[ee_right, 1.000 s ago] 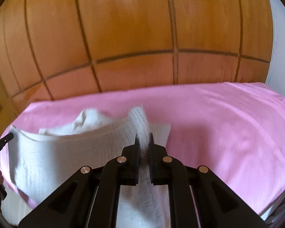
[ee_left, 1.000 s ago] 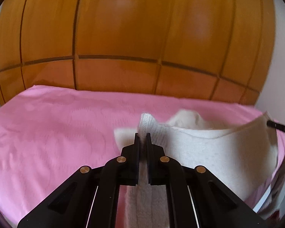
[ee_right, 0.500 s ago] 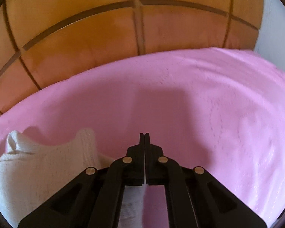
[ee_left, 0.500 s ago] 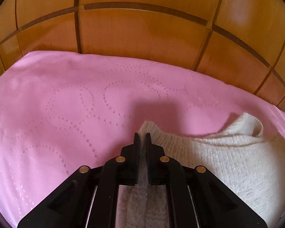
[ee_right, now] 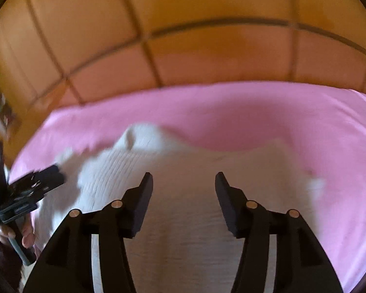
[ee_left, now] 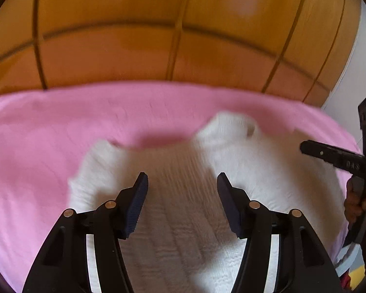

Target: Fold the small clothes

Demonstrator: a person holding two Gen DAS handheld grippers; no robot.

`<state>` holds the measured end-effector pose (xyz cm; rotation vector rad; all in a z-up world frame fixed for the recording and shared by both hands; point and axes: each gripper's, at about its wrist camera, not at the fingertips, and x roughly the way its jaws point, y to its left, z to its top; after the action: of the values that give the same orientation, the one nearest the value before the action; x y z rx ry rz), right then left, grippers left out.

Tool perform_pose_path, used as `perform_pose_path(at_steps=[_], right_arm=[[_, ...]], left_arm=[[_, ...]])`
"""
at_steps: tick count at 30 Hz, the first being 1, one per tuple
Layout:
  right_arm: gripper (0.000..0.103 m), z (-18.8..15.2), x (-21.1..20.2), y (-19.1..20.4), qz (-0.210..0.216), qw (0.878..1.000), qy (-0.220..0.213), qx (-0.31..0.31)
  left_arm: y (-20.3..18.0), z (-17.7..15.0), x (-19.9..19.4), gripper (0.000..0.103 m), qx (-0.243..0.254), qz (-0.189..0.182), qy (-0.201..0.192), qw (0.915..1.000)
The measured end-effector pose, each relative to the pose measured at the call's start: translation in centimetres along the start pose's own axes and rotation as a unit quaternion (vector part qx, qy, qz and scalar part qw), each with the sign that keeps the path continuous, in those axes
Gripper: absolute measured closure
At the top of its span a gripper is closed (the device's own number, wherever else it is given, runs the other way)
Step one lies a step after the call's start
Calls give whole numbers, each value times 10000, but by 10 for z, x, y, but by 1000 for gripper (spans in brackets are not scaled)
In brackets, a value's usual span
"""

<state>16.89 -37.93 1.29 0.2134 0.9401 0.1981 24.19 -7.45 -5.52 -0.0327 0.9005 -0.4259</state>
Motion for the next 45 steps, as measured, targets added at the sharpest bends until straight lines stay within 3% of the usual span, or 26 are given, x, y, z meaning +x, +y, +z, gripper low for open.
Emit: perform_pose_path(at_steps=[1, 2, 3, 4, 12, 15, 17, 22, 23, 24, 25, 27, 31, 34, 38, 39, 41, 45], right_arm=[[55, -4, 12, 9, -54, 9998, 176, -125], [73, -7, 20, 14, -121, 9993, 275, -204], [81, -11, 25, 19, -177, 9989, 289, -309], [95, -12, 26, 22, -174, 9988, 260, -383], [99, 10, 9, 29, -561, 9965, -501, -367], [99, 8, 36, 27, -892, 9945, -274, -476], [98, -2, 62, 22, -1031, 9937, 31, -433], [88, -4, 56, 15, -915, 9955, -52, -253], [78, -5, 51, 14, -901, 9956, -66, -233], [59, -4, 45, 14, -915, 9955, -103, -229], [52, -8, 31, 13, -920, 9953, -232, -200], [50, -16, 7, 12, -815, 9957, -409, -165], [49, -44, -31, 8, -681, 9964, -465, -202], [47, -73, -46, -5, -806, 9959, -380, -129], [47, -106, -59, -46, -759, 9952, -362, 502], [48, -110, -59, -53, -697, 9952, -359, 592], [48, -117, -59, -64, -503, 9945, -530, 755], [45, -111, -62, -49, -800, 9936, -534, 596]], left_arm=[[-2, -1, 7, 63, -6, 16, 68, 10000], [-3, -4, 10, 72, 38, 77, 65, 9999], [-4, -5, 10, 86, 96, 143, 10, 9999], [-7, -6, 8, 98, 135, 173, -86, 9997], [-15, 17, 3, 100, -139, 685, -620, 9956], [-18, 16, 24, 100, -7, 1005, -386, 9942], [-16, 10, 45, 100, 7, 1111, -13, 9938], [-10, 15, 37, 91, -181, 1143, -37, 9933], [-13, 14, 28, 87, -168, 1172, -104, 9929], [-16, 12, 20, 75, -156, 1159, -182, 9930], [-21, 8, 6, 56, -157, 1102, -320, 9933], [-32, -5, -25, 45, -158, 799, -666, 9945], [-64, -38, -57, 45, 79, 294, -863, 9958], [-86, -68, -60, 45, 308, -98, -701, 9970], [-99, -107, -32, 45, 513, 49, -155, 9986], [-99, -112, -28, 44, 533, 85, -230, 9983], [-103, -113, -30, 44, 625, 217, -304, 9973], [-95, -96, -40, 44, 198, 107, -218, 9995]])
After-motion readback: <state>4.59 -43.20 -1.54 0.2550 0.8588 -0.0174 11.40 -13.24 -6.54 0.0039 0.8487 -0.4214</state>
